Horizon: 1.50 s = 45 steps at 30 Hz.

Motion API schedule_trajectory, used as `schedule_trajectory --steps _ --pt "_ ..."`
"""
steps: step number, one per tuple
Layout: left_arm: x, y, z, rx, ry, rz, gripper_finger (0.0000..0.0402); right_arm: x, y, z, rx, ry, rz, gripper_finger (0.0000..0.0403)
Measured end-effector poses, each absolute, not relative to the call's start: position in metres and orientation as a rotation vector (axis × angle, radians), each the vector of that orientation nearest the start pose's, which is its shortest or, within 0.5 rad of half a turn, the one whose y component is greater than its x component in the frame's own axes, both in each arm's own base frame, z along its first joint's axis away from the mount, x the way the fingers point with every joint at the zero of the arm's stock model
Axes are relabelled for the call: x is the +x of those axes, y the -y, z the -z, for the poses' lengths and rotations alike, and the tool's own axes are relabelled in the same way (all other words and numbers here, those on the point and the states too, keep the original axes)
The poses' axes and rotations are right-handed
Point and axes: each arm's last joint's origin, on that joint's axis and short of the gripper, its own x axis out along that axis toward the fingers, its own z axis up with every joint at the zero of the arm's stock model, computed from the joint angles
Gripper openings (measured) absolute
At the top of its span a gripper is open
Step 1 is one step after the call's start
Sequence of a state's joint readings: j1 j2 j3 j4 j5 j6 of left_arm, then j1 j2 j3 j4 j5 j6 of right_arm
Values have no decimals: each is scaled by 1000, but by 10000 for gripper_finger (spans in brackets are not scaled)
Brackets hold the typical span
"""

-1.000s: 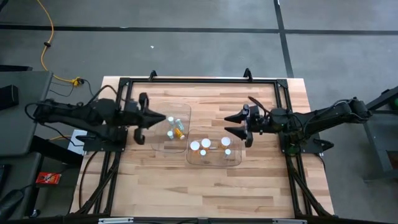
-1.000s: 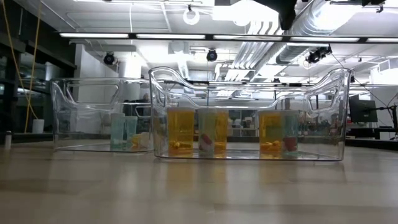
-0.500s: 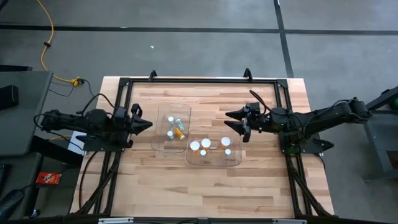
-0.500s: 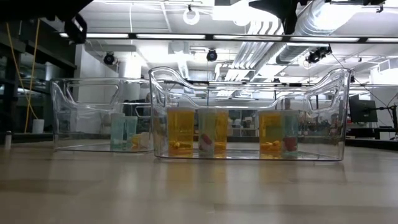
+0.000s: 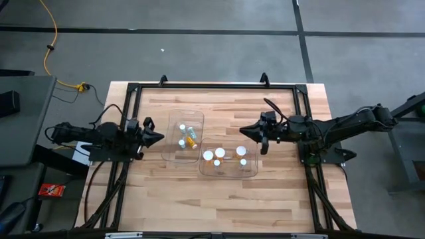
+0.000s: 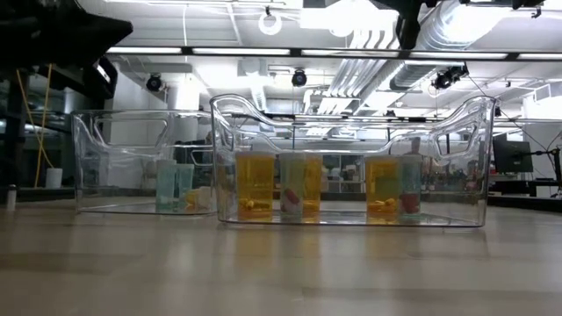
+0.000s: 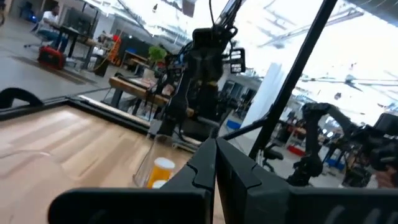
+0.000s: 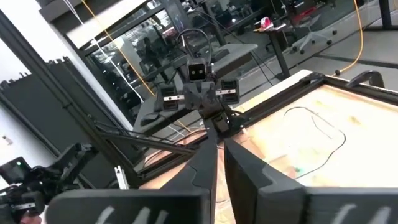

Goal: Pick and place medicine bottles into bin by pill shape (circle, oval)
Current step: Return to Home Position

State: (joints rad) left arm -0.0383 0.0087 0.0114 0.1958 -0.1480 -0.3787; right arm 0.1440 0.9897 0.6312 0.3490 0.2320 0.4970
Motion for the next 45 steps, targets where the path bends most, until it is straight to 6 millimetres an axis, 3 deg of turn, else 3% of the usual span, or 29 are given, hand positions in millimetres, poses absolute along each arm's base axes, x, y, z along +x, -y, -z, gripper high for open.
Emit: schedule_trajectory --steps 7,14,21,33,45 --pt "95 0 -186 -367 214 -64 0 220 -26 -293 499 0 47 5" --pt "97 -1 -173 -370 90 -125 0 219 -28 -290 490 -54 -10 1" --pt "97 -1 -171 -368 69 -128 0 196 -25 -290 481 -88 -12 0" --pt "97 -1 -171 -368 71 -127 2 148 -7 -224 518 37 -48 0" --pt "97 -1 -171 -368 71 -127 3 109 -4 -192 436 96 -106 0"
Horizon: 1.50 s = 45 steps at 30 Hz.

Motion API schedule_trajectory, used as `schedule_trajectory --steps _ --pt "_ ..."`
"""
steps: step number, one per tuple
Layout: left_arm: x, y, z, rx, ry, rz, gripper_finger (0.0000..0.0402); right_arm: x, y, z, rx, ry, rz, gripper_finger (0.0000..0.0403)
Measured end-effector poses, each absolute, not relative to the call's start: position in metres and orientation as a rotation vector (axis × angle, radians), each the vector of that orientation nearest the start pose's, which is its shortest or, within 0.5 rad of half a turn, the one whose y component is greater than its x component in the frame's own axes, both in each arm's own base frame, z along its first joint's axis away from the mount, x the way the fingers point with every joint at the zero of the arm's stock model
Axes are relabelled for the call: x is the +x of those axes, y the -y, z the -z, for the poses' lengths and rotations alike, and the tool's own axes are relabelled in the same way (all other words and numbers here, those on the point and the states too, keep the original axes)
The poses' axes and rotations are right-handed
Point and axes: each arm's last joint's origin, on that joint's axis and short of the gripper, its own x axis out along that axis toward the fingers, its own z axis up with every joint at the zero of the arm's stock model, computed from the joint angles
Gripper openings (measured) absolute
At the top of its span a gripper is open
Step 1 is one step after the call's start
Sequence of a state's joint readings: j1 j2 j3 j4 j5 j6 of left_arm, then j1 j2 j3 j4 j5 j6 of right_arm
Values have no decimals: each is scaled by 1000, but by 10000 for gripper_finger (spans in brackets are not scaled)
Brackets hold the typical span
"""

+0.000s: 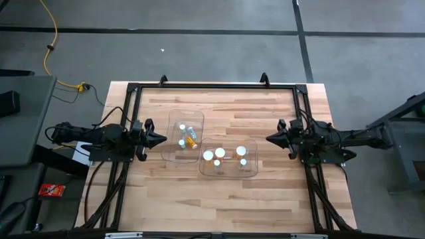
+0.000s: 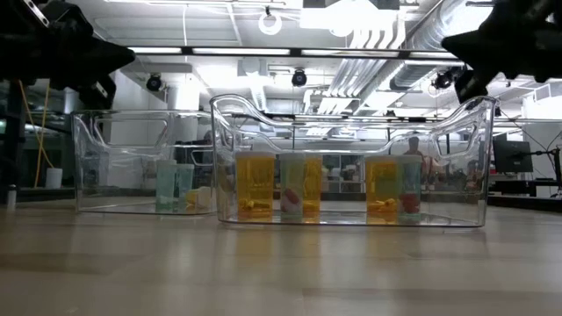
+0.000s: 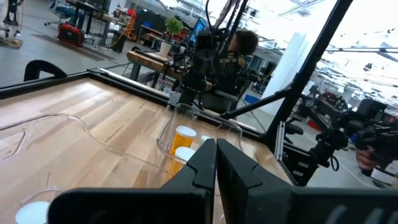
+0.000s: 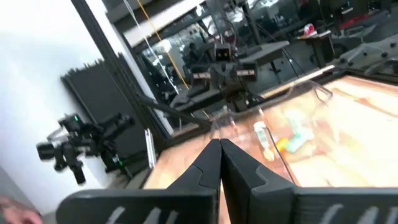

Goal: Pick and place medicine bottles into bin by pill shape (circle, oval)
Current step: Return to Home Position

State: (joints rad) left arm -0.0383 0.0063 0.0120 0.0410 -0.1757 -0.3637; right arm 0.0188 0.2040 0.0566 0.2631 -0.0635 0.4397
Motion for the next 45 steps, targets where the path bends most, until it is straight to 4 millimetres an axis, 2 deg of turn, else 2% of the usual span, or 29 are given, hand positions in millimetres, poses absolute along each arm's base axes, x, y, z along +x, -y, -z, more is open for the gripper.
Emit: schedule_trajectory --steps 8,18,24,35,45 --pt "97 -1 -171 -368 71 -127 3 94 -6 -180 395 9 -102 0" --pt "97 -1 -171 -368 71 -126 3 98 -4 -167 338 -16 -26 0" --pt "97 -1 -171 -368 71 -128 3 101 -4 -164 218 -54 -22 0" --pt "97 -1 -171 -368 71 -128 3 101 -4 -164 381 -62 -19 0" --pt "97 -1 -171 -368 71 -129 3 101 -4 -164 409 -62 -18 0"
